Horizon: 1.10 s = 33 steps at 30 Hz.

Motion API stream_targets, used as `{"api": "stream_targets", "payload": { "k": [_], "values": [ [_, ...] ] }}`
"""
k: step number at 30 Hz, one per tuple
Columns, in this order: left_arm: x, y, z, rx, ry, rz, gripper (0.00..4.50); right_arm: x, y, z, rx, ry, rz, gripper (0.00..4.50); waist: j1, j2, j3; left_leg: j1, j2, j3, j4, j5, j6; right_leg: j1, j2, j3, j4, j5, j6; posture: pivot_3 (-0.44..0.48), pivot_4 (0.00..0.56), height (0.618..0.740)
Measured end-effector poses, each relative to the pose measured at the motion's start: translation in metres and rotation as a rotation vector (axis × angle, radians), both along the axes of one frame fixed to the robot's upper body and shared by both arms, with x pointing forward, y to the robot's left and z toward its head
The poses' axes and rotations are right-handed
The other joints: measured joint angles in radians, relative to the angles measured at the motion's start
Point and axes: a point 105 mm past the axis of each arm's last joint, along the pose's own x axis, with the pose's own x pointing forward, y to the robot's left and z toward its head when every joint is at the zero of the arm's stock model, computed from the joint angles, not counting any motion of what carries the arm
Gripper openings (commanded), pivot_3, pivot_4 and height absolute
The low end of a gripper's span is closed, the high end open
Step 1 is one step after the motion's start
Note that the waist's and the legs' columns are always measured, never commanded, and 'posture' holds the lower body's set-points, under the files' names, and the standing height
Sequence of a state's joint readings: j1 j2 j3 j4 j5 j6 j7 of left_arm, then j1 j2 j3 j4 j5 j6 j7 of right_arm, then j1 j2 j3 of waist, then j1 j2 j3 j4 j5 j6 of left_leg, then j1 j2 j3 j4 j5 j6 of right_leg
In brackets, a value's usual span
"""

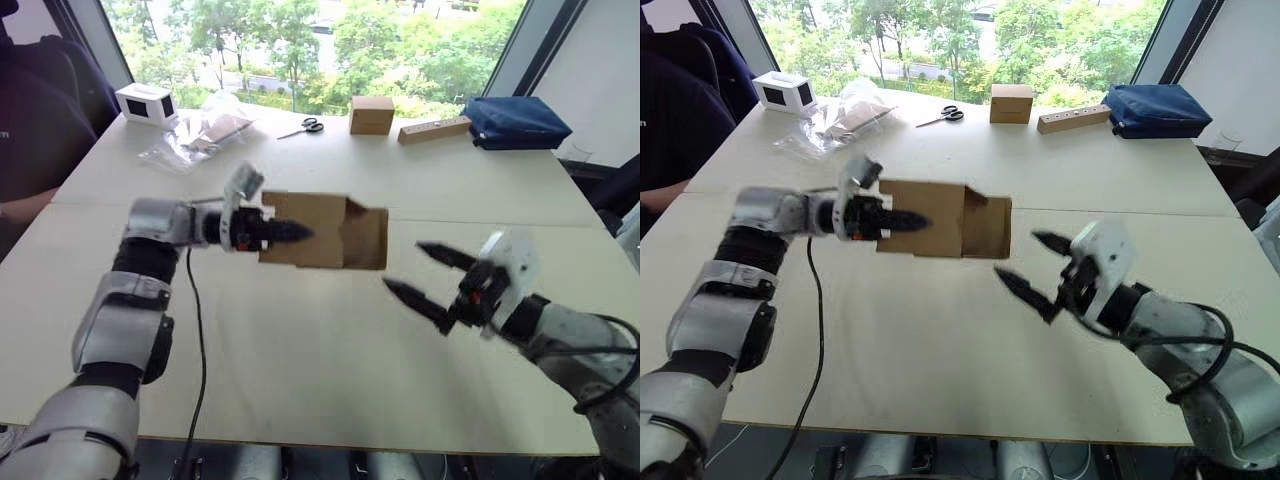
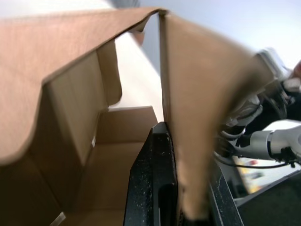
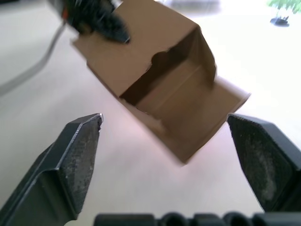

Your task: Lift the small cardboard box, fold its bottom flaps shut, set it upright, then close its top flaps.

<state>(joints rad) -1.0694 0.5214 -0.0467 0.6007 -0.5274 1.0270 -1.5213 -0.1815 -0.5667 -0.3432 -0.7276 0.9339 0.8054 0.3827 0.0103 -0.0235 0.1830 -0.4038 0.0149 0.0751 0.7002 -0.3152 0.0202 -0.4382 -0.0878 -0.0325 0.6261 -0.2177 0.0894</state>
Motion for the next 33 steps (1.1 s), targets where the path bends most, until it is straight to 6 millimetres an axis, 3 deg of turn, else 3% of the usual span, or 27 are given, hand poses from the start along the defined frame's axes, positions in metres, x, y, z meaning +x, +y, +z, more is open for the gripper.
{"api": "stream_targets", "payload": {
  "k": [3, 6, 10, 17, 24, 28, 33],
  "values": [
    [-0.008, -0.002, 0.034, -0.033, -0.200, 0.016, 0.00, 0.012, 0.001, 0.043, 0.223, -0.081, 0.012, 2.93, -0.001, 0.000, 0.000, 0.000, 0.000, 0.000, 0.000, 0.001, -0.001, -0.001, 0.000, 0.000, 0.002, 0.000, 0.000, 0.000, 0.150, 0.740],
    [-0.018, -0.007, 0.055, -0.037, -0.341, 0.027, 0.00, 0.020, 0.007, 0.077, 0.392, -0.140, 0.047, 1.75, -0.001, 0.001, 0.000, 0.000, 0.000, 0.000, 0.000, 0.002, -0.003, -0.002, 0.001, 0.000, 0.004, 0.000, 0.000, 0.000, 0.150, 0.740],
    [-0.022, -0.007, 0.058, -0.022, -0.392, 0.047, 0.00, 0.027, 0.010, 0.089, 0.427, -0.141, 0.059, 0.05, 0.000, 0.001, 0.000, -0.001, 0.000, 0.000, 0.000, 0.002, -0.003, -0.002, 0.001, 0.000, 0.004, 0.000, 0.000, 0.000, 0.150, 0.740],
    [-0.027, -0.003, 0.064, -0.014, -0.434, 0.054, 0.00, 0.035, 0.021, 0.090, 0.320, -0.124, 0.108, 0.05, -0.006, 0.001, 0.000, -0.001, 0.000, 0.000, -0.001, 0.002, -0.002, -0.003, 0.001, 0.000, 0.004, 0.000, 0.000, 0.000, 0.150, 0.740],
    [-0.029, 0.002, 0.067, -0.016, -0.459, 0.046, 0.00, 0.049, 0.037, 0.070, 0.195, -0.079, 0.119, 0.05, -0.010, 0.001, 0.000, -0.001, 0.000, 0.001, 0.000, 0.002, -0.002, -0.003, 0.002, 0.001, 0.003, 0.000, 0.000, 0.000, 0.150, 0.740],
    [-0.031, -0.001, 0.066, -0.008, -0.464, 0.024, 0.00, 0.054, 0.052, 0.066, 0.211, -0.060, 0.155, 0.05, -0.017, 0.001, 0.000, -0.002, 0.000, 0.000, -0.001, 0.002, -0.003, -0.003, 0.002, 0.000, 0.004, 0.000, 0.000, 0.000, 0.150, 0.740],
    [-0.031, -0.001, 0.068, -0.012, -0.483, 0.027, 0.00, 0.052, 0.057, 0.065, 0.194, -0.076, 0.192, 0.05, -0.023, 0.001, 0.000, -0.002, 0.000, 0.000, 0.000, 0.002, -0.003, -0.004, 0.002, 0.000, 0.004, 0.000, 0.001, 0.000, 0.150, 0.740]
  ]
}}
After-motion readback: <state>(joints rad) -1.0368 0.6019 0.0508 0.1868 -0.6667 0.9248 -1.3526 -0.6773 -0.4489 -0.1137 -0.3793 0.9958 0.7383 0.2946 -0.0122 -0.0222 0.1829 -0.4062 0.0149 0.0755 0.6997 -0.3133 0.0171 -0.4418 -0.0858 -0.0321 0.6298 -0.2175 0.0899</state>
